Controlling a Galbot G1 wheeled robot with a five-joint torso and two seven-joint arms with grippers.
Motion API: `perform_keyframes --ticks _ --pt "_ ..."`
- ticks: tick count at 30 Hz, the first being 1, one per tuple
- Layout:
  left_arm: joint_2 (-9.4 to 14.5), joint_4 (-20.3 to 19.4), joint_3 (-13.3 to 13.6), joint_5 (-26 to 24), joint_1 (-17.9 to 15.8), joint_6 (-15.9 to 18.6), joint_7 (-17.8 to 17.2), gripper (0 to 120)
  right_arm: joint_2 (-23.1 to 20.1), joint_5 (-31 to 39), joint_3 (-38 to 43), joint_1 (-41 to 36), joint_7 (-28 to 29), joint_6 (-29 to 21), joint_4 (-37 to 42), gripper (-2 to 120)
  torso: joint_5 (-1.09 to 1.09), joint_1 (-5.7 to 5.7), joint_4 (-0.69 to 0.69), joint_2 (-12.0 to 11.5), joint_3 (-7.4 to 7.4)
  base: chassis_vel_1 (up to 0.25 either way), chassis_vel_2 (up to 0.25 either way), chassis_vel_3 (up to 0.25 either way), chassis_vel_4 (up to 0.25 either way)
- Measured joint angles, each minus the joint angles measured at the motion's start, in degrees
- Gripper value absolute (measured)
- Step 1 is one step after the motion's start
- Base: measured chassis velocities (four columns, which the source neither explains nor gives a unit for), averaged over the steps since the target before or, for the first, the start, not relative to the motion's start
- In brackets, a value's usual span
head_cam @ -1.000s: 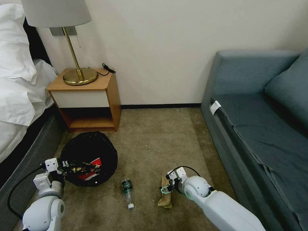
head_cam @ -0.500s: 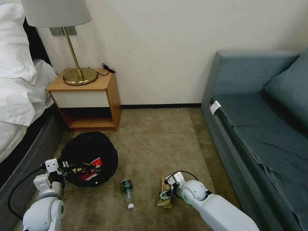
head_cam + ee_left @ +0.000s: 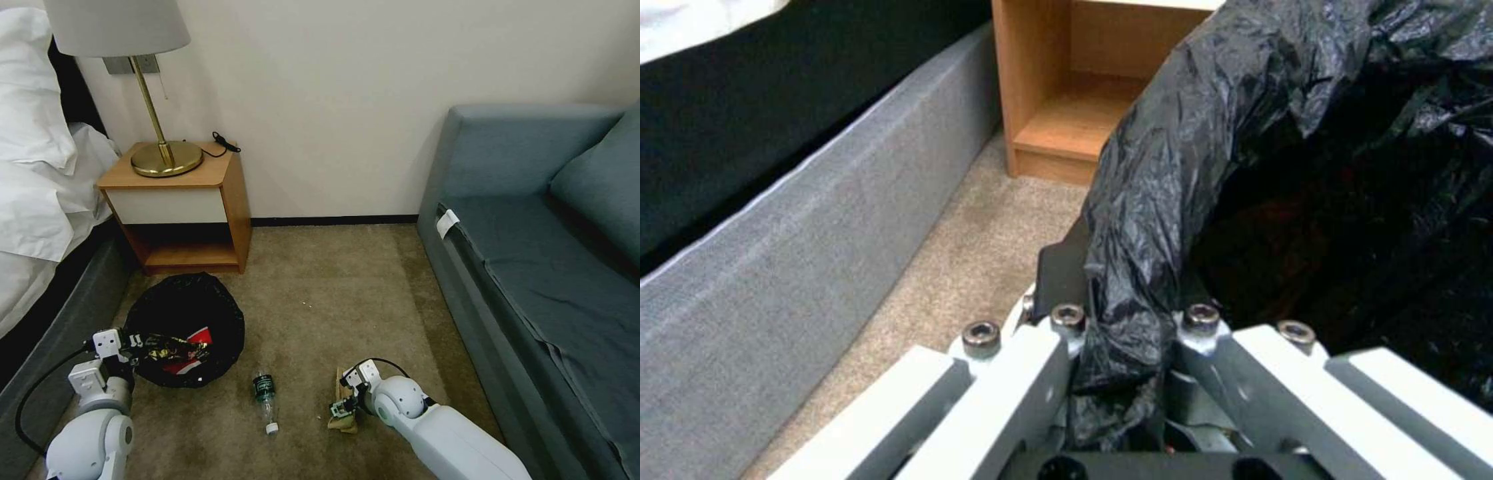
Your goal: Pick up the trash bin, then pick up the garbage on the floor and place it into the trash bin.
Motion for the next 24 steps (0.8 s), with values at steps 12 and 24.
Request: perform_keyframes --ticks 12,24 --pt "0.17 0.14 0.09 -0.57 -0.18 0.12 -0.08 3 0.78 -0.33 0.64 -0.09 -1.63 -0.11 -1.36 70 -0.01 0.00 -0.01 0.00 0.00 0.000 0.000 0.000 0.000" --pt "0.30 0.53 0.18 -0.93 -0.48 0.19 -0.15 3 0.63 -0.38 0.88 -0.18 -2.66 -0.14 -1.44 29 0.00 0.00 0.00 0.00 0.00 0.000 0.000 0.000 0.000"
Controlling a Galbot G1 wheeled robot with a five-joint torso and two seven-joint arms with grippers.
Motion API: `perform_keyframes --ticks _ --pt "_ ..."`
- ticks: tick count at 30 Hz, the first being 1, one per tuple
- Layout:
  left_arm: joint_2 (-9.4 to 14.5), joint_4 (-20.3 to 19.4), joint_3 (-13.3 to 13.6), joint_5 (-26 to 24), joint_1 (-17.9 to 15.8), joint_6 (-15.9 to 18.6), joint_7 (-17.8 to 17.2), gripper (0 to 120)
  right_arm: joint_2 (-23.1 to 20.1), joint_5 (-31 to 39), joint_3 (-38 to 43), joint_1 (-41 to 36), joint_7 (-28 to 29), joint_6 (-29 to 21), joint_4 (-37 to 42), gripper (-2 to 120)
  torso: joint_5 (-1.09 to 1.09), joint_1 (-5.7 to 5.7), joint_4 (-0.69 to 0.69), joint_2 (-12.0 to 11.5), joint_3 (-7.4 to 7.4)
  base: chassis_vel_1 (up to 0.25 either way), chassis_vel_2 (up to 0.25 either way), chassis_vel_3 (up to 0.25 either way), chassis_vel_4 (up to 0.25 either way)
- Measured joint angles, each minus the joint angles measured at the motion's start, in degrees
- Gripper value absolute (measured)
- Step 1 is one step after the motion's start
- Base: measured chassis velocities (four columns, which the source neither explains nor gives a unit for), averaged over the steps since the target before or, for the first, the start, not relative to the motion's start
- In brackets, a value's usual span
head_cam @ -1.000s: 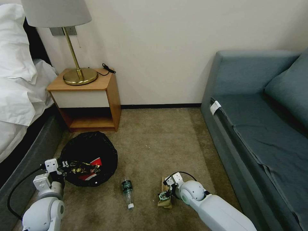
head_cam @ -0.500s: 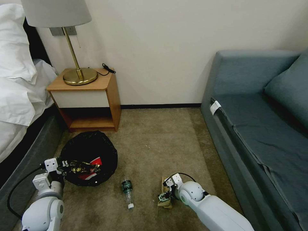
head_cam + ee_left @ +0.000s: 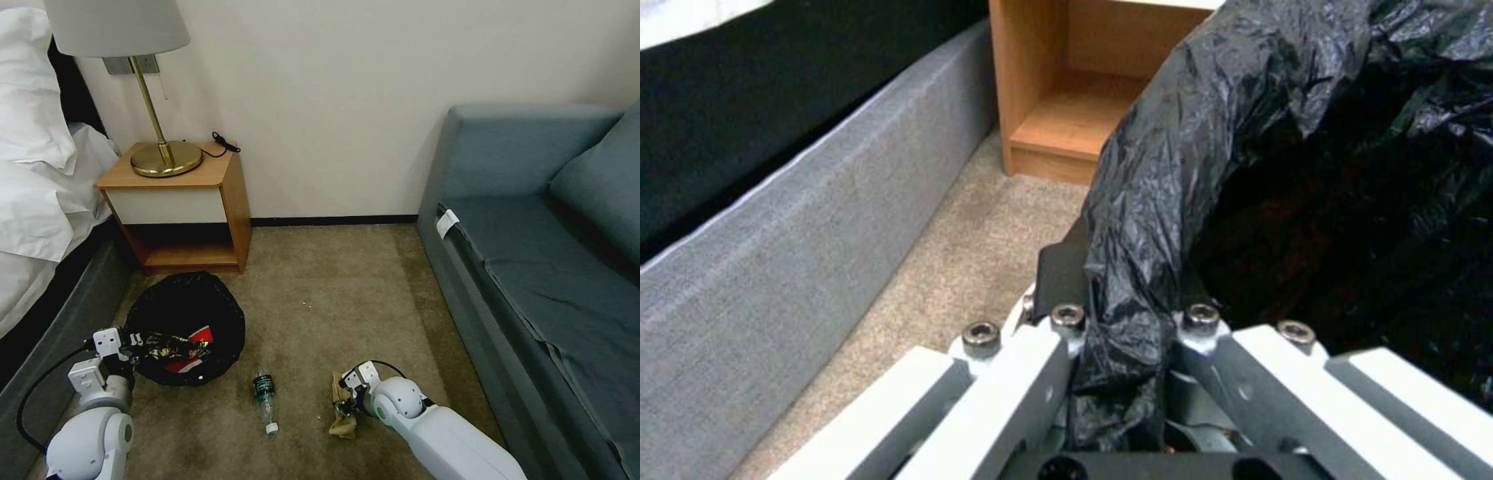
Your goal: Pick up the trash bin, then pick up the garbage on the floor and place it into the trash bin.
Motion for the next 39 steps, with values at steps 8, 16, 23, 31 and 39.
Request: perform_keyframes --ticks 8,16,23,31,39 --pt "-0.02 0.30 0.13 -0.01 -0.23 0.02 -0.03 3 0.03 0.01 0.08 -0.19 -0.45 -0.03 -0.05 2 0.00 0.00 0.00 0.00 0.00 0.000 0.000 0.000 0.000" --pt "-0.10 0.35 0.23 -0.01 -0.30 0.03 -0.06 3 -0.01 -0.30 0.44 -0.04 -0.57 0.02 -0.05 0 0.00 0.00 0.00 0.00 0.00 0.000 0.000 0.000 0.000" --pt "0.00 0.12 0.37 -0.44 -0.57 0.11 -0.81 3 -0.27 -0.18 1.35 1.61 -0.55 0.10 1.11 0 0.00 0.00 0.00 0.00 0.00 0.000 0.000 0.000 0.000" --pt "0.90 -0.46 0.41 -1.43 -1.09 0.94 -0.99 3 -3.64 0.78 1.98 10.34 -0.63 0.70 3.63 0 0.00 0.00 0.00 0.00 0.01 0.000 0.000 0.000 0.000" --pt "1.14 -0.39 0.53 -1.75 -1.31 1.01 -1.05 3 -5.88 5.79 0.08 23.39 -0.46 -0.02 5.38 0 -0.01 0.00 -0.01 0.00 0.01 0.000 0.000 0.000 0.000"
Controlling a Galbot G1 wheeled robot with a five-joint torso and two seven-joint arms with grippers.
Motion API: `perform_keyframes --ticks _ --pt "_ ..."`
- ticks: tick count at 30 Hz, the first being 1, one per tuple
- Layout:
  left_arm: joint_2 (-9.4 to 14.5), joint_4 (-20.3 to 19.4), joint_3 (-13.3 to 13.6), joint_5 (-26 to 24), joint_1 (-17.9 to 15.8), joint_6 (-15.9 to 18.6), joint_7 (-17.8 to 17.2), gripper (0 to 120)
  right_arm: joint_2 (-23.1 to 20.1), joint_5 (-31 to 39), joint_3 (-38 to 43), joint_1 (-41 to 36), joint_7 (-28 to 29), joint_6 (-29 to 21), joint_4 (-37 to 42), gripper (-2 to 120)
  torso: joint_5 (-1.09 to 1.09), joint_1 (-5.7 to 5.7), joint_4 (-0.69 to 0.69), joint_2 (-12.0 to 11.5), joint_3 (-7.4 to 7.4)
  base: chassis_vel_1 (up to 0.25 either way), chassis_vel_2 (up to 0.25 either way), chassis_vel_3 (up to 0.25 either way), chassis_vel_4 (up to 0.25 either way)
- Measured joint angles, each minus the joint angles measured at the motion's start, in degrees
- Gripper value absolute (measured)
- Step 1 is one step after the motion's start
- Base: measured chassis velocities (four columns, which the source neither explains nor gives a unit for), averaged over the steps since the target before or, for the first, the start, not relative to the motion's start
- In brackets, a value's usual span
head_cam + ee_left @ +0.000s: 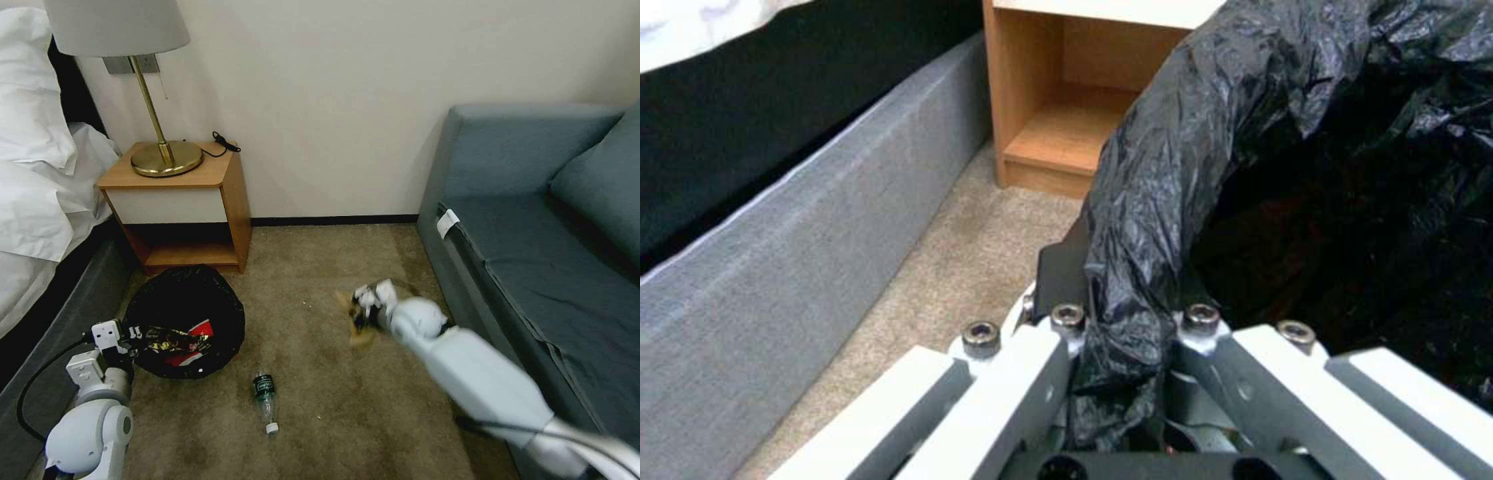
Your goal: Pick up the trash bin, then pick up the garbage on the floor and place it into the trash bin.
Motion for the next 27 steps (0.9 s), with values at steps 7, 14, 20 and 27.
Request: perform_keyframes --ticks 7,14,20,27 --pt "-0.02 0.27 0.35 -0.02 -0.25 0.00 0.12 3 4.77 3.36 -6.46 11.13 0.68 -0.05 -1.12 0 -0.01 0.00 0.01 0.00 0.00 0.000 0.000 0.000 0.000" --pt "0.77 0.67 -0.24 -0.67 -0.33 0.00 0.39 3 14.68 9.41 -16.51 21.06 2.31 -0.05 -3.16 0 -0.02 0.00 0.04 0.00 0.00 0.000 0.000 0.000 0.000" --pt "1.78 1.77 -0.92 -1.50 -0.74 -0.21 0.46 3 21.00 15.25 -22.81 25.07 4.13 -0.06 -3.54 0 -0.02 0.00 0.03 0.00 0.00 0.000 0.000 0.000 0.000" --pt "2.11 2.61 -0.49 -1.80 -1.75 -0.29 0.50 3 25.26 17.60 -25.16 25.60 5.49 -0.06 -3.27 0 -0.02 0.00 0.03 0.00 0.00 0.000 0.000 0.000 0.000"
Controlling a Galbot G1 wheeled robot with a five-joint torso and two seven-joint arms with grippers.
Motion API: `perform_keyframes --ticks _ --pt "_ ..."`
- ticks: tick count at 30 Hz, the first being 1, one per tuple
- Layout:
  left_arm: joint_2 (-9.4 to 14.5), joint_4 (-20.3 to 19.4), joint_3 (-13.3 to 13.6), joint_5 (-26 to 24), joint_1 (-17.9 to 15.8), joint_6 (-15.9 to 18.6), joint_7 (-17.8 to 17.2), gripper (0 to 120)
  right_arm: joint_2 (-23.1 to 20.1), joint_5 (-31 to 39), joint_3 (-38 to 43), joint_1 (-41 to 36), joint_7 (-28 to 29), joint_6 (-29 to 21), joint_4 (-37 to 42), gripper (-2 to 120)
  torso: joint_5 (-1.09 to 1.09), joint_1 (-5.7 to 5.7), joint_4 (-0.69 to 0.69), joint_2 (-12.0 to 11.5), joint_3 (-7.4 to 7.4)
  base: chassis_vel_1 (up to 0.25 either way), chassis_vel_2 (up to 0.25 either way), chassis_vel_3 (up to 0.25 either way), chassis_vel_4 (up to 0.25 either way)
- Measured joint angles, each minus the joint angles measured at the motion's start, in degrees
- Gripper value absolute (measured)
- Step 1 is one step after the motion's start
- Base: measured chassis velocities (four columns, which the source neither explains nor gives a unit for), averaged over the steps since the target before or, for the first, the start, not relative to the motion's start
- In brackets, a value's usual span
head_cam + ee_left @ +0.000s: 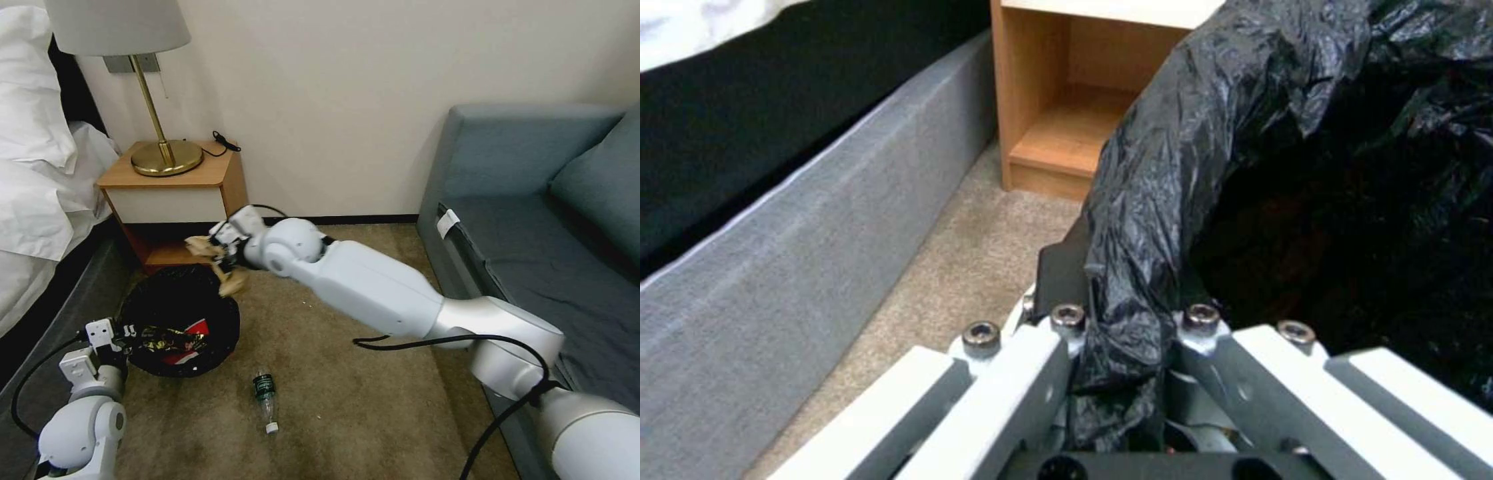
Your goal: Pick up the trash bin, then pick up the garbage on the floor and place it into the trash bin.
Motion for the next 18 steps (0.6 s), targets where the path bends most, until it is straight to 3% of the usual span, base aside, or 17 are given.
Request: perform_keyframes --ticks 14,18 --pt "-0.16 0.34 0.74 -0.23 -0.70 -0.01 -0.02 3 3.85 -0.58 -4.10 -3.08 2.08 0.62 -1.95 0 0.01 0.00 -0.01 0.00 0.00 0.000 0.000 0.000 0.000" --pt "-0.54 0.41 0.93 -0.21 -0.54 -0.13 -0.02 3 3.68 -1.01 -4.51 -4.07 3.32 1.21 -2.01 10 0.02 0.00 -0.02 0.00 0.00 0.000 0.000 0.000 0.000"
